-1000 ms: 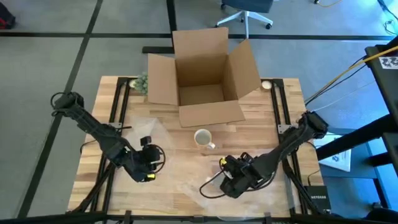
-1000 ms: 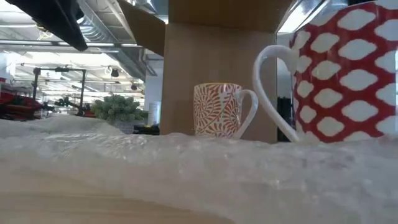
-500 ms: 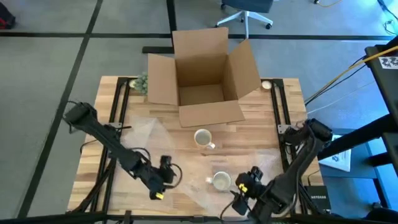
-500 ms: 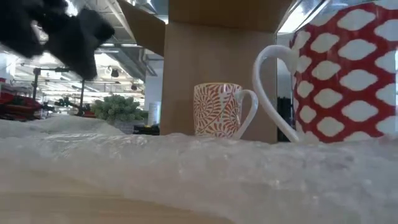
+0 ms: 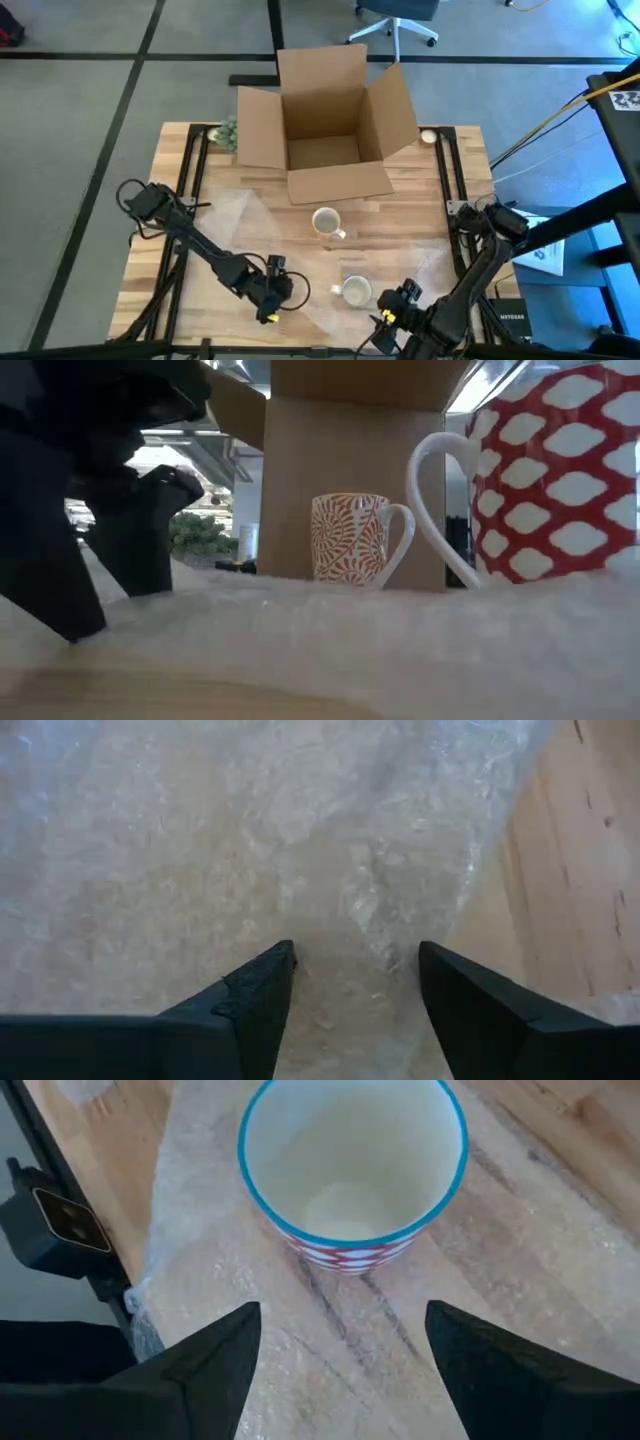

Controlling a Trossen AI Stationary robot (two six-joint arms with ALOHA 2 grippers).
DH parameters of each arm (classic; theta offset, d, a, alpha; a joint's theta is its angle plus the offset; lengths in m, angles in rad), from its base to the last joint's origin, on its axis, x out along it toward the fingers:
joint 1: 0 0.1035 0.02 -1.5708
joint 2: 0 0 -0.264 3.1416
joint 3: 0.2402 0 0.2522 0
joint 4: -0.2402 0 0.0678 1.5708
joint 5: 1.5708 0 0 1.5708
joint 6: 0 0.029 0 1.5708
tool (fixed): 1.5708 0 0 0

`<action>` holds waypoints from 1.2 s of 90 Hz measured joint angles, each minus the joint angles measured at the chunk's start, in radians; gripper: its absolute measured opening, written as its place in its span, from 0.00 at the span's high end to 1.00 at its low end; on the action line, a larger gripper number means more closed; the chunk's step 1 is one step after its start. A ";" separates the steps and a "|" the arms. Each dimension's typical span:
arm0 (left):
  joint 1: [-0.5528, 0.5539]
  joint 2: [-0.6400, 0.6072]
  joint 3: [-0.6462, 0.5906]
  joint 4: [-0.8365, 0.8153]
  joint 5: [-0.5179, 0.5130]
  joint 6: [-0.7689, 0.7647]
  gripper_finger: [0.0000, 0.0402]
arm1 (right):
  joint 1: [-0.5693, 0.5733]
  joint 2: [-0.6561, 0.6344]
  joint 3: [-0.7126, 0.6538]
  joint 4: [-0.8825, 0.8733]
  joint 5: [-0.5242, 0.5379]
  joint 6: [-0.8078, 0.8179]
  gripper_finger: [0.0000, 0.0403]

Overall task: Wrap mug
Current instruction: Wrap the red mug with transparent bubble wrap

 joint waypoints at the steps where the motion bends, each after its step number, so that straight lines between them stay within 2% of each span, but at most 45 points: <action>1: 0.000 0.000 0.000 0.002 -0.001 0.001 0.56 | 0.002 0.000 0.000 0.000 0.001 0.000 0.33; 30: -0.013 -0.004 0.003 0.026 -0.001 -0.007 0.94 | 0.049 0.000 0.000 0.004 0.009 0.063 0.33; 35: -0.027 -0.010 0.022 0.012 -0.001 -0.005 0.98 | 0.062 0.000 0.000 0.002 0.010 0.092 0.33; 46: -0.055 -0.032 0.084 0.008 -0.030 0.047 0.99 | 0.086 0.000 0.000 -0.002 0.011 0.146 0.33; 70: -0.062 -0.058 0.210 0.011 -0.109 0.285 1.00 | 0.094 0.064 -0.001 -0.022 0.026 0.175 0.33; 90: -0.032 -0.057 0.274 0.029 -0.135 0.436 1.00 | 0.087 0.120 -0.001 -0.022 0.116 0.170 0.33; 108: 0.034 -0.056 0.280 0.191 -0.106 0.565 1.00 | 0.086 0.123 -0.001 -0.038 0.163 0.145 0.33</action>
